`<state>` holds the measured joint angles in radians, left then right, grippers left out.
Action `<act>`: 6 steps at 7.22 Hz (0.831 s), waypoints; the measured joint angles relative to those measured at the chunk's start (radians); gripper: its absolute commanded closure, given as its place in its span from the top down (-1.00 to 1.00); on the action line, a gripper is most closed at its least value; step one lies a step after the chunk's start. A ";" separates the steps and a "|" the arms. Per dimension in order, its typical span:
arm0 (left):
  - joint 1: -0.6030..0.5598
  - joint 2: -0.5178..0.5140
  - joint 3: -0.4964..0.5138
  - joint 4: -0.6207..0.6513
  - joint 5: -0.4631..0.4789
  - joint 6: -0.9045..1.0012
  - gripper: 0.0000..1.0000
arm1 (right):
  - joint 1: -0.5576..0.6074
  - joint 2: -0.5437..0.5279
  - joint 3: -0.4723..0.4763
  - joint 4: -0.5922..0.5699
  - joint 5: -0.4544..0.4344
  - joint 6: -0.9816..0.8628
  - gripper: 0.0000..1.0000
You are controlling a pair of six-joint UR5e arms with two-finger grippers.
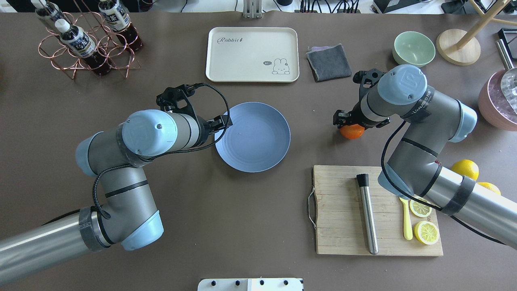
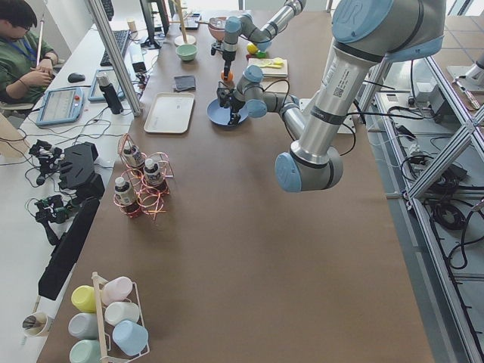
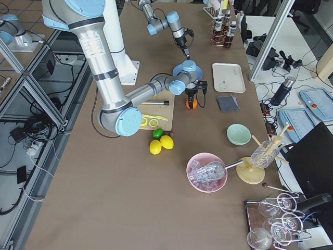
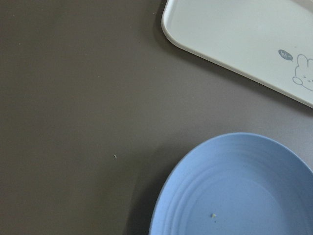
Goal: Pick orange to plate
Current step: 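Lower the right gripper over the orange and close on it, then carry the orange with the right gripper over the blue plate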
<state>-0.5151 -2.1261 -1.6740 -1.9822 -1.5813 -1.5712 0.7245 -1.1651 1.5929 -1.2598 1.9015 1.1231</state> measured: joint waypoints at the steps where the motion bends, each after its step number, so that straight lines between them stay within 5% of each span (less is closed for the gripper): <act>1: -0.027 0.004 -0.007 0.006 -0.024 0.066 0.97 | 0.003 0.028 0.005 -0.006 0.001 0.003 -1.00; 6: -0.131 0.206 -0.143 -0.050 -0.052 0.302 0.97 | -0.079 0.245 0.003 -0.150 -0.092 0.049 -1.00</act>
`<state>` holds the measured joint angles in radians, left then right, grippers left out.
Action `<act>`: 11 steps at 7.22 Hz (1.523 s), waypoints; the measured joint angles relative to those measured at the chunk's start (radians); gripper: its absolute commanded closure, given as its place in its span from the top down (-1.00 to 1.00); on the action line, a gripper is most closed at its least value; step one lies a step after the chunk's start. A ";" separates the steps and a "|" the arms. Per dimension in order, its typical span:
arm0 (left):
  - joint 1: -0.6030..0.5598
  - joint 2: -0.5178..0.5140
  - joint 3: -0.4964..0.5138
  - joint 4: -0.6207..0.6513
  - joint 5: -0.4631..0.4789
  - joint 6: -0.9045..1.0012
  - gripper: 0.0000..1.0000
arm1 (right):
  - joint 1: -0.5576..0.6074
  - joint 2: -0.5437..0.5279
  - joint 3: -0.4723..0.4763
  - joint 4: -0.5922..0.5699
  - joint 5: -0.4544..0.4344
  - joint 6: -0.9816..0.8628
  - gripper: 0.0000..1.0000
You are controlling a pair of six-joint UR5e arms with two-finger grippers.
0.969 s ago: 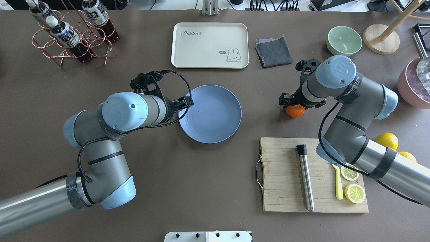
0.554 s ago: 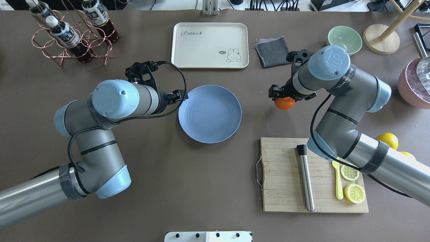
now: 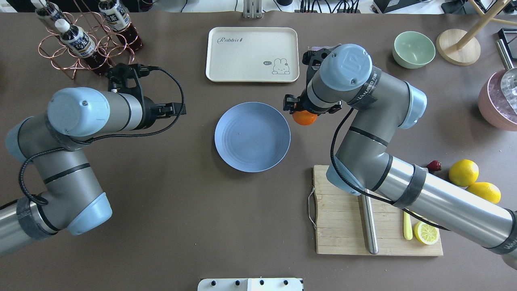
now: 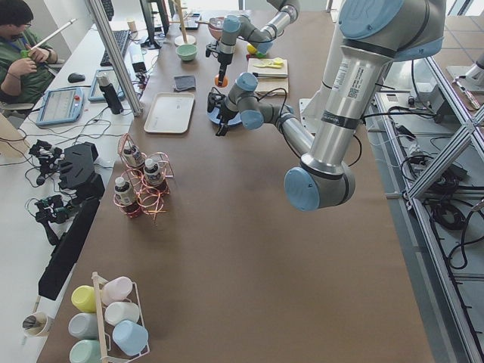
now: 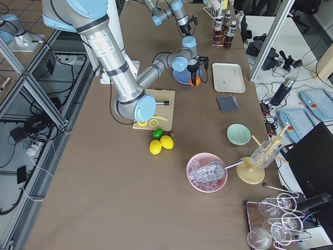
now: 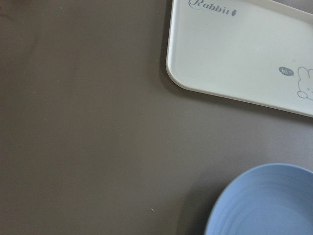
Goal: Pick orange to plate
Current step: 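Carry the orange with the right gripper over the blue plate, then lower the orange onto the blue plate and open the right gripper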
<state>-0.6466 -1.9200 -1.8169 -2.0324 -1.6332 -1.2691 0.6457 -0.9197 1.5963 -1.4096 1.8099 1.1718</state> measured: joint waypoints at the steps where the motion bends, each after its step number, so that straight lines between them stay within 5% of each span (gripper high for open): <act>1: -0.021 0.032 -0.011 -0.025 0.000 0.012 0.97 | -0.033 0.039 -0.015 -0.020 -0.038 0.007 -1.00; 7: -0.050 0.065 -0.003 -0.042 -0.012 0.026 0.97 | -0.166 0.152 -0.175 0.002 -0.170 0.041 -1.00; 8: -0.052 0.065 -0.002 -0.042 -0.014 0.027 0.97 | -0.178 0.153 -0.191 0.024 -0.182 0.043 -0.54; 9: -0.052 0.065 -0.002 -0.041 -0.014 0.027 0.97 | -0.184 0.156 -0.202 0.041 -0.188 0.047 0.97; 11: -0.053 0.066 0.001 -0.041 -0.014 0.027 0.97 | -0.192 0.174 -0.220 0.050 -0.192 0.096 1.00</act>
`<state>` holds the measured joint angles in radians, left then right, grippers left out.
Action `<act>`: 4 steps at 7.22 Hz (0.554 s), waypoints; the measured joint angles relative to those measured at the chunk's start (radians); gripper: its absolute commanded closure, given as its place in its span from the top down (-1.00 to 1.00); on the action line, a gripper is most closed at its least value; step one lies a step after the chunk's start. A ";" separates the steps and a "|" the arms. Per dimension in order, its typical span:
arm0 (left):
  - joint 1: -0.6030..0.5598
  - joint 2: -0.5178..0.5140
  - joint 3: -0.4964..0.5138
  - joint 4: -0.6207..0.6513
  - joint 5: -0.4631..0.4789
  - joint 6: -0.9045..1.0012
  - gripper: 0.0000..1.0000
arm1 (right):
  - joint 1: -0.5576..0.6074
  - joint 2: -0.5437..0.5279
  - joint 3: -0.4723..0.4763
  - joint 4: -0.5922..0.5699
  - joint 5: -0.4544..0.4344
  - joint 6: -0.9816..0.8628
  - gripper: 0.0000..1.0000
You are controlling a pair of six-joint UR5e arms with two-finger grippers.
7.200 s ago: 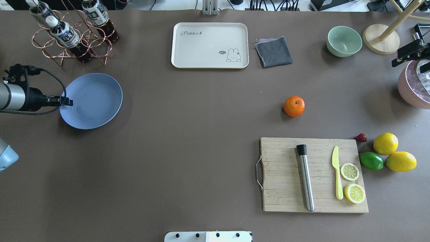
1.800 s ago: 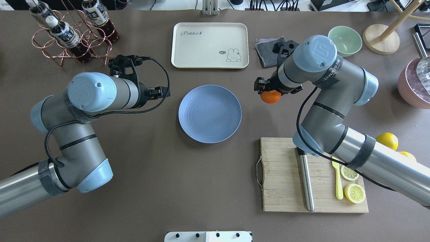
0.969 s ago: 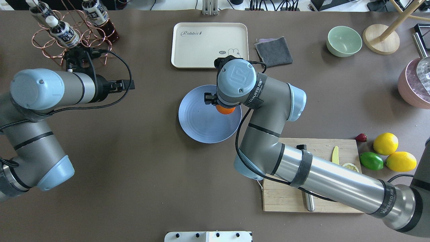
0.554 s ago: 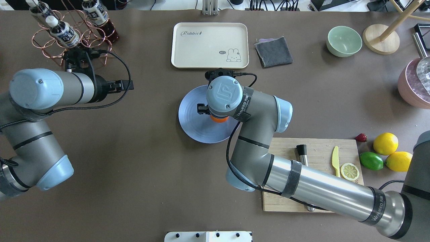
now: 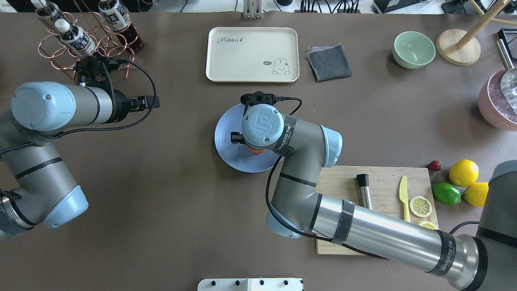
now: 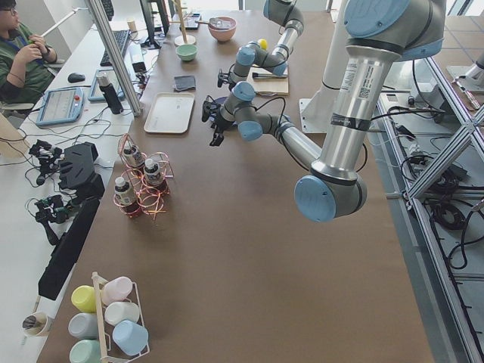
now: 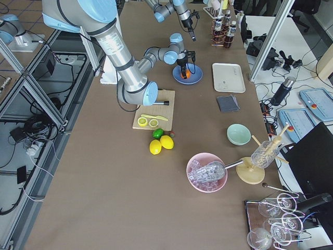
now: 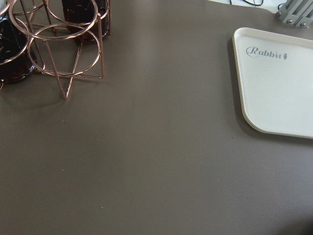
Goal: Pick orange to plate
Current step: 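Lower the orange onto the blue plate and open the right gripper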
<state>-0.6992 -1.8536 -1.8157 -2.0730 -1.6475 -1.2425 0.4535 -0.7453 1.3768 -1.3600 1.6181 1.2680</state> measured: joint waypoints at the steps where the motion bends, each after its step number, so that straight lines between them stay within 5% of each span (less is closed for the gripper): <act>1: 0.001 0.000 0.002 0.000 0.000 0.000 0.97 | -0.001 0.016 -0.012 0.001 0.000 0.033 1.00; 4: -0.025 0.033 -0.021 0.001 -0.111 0.002 0.97 | 0.035 0.033 0.038 -0.052 0.051 0.057 1.00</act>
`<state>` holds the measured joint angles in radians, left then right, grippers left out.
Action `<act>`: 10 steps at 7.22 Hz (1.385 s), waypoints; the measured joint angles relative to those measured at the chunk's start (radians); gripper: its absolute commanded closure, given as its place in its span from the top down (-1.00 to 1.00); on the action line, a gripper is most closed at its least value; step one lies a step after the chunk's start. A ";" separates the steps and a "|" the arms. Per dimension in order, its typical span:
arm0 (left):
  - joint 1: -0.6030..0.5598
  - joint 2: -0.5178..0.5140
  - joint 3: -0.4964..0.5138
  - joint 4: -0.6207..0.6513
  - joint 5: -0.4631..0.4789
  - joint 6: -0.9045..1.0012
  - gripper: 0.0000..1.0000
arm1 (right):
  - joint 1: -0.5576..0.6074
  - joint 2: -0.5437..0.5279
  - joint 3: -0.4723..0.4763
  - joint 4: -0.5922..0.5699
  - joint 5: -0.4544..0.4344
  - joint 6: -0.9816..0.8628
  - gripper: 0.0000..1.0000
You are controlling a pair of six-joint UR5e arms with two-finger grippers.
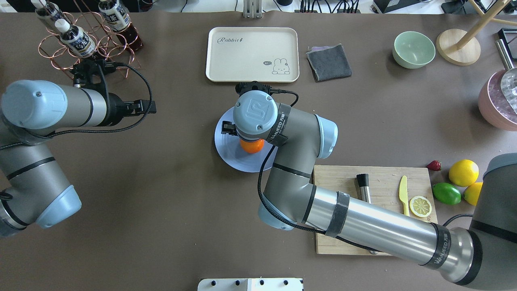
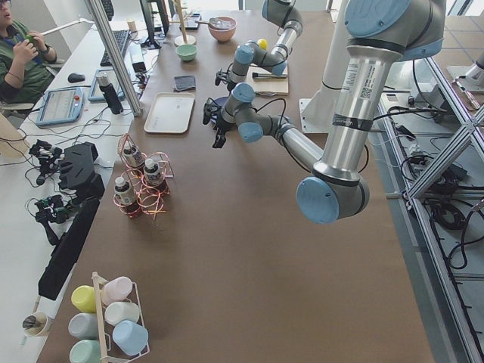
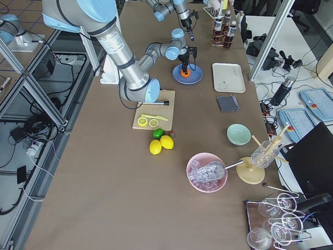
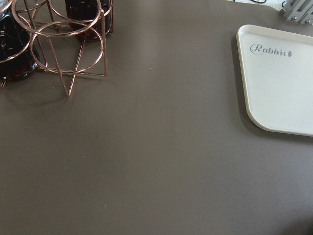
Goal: Pick orange to plate
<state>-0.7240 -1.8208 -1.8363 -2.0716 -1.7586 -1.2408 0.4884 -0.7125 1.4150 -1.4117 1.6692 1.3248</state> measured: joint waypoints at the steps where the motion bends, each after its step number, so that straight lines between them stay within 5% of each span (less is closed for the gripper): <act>1: -0.032 0.019 -0.010 0.001 -0.083 0.009 0.97 | 0.031 -0.010 0.080 -0.087 0.044 -0.009 1.00; 5: -0.214 0.198 -0.077 0.005 -0.308 0.306 0.97 | 0.244 -0.293 0.484 -0.339 0.246 -0.301 1.00; 7: -0.389 0.276 -0.076 0.063 -0.375 0.581 0.97 | 0.431 -0.486 0.542 -0.343 0.379 -0.599 1.00; 10: -0.702 0.280 -0.046 0.352 -0.444 1.066 0.97 | 0.800 -0.727 0.497 -0.342 0.608 -1.126 1.00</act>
<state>-1.4263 -1.5407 -1.8821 -1.7198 -2.2029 -0.1750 1.2883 -1.4392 1.9124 -1.7541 2.2776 0.1992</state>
